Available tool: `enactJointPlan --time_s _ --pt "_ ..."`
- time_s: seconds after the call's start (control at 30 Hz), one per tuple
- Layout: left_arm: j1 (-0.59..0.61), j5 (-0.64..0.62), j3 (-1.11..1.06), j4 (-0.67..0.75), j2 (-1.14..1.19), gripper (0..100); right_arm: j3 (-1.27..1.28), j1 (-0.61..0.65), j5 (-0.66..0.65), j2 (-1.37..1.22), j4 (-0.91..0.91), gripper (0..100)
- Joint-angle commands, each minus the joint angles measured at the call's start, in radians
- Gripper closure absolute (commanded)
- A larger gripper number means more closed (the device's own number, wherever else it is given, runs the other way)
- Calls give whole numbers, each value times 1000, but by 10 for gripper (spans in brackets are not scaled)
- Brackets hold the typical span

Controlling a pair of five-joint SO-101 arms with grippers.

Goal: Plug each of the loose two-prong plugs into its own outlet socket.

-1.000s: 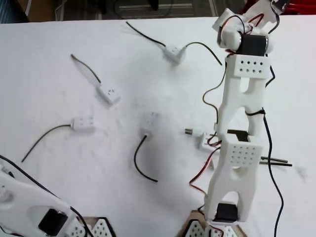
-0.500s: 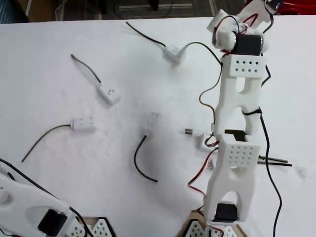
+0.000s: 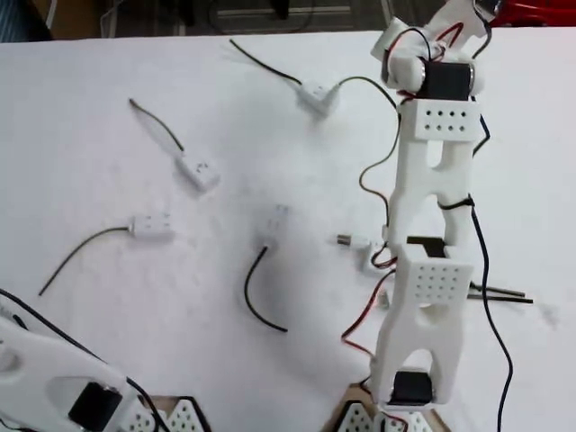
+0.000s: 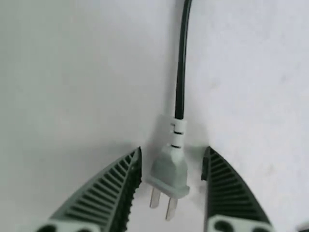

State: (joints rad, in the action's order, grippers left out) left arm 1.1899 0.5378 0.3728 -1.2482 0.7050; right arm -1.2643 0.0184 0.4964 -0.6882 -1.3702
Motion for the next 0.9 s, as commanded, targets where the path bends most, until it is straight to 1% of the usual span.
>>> enactJointPlan --time_s 0.0,0.07,0.2,0.33,0.57,0.67,0.87 --pt "12 -11 46 25 1 786 -29 7 -6 65 -4 608" --pt "12 -11 74 15 7 788 -29 7 -6 65 -4 608" --pt "12 -5 115 -28 8 850 -29 5 -6 65 -4 608" --pt "12 52 144 -94 10 884 -29 5 -6 65 -4 608" --pt "12 75 137 -98 8 950 -29 5 -6 65 -4 608" --pt "4 121 135 -114 12 959 -29 2 -6 65 -4 608" --pt "10 129 137 -114 12 958 -29 2 -6 67 -4 608"
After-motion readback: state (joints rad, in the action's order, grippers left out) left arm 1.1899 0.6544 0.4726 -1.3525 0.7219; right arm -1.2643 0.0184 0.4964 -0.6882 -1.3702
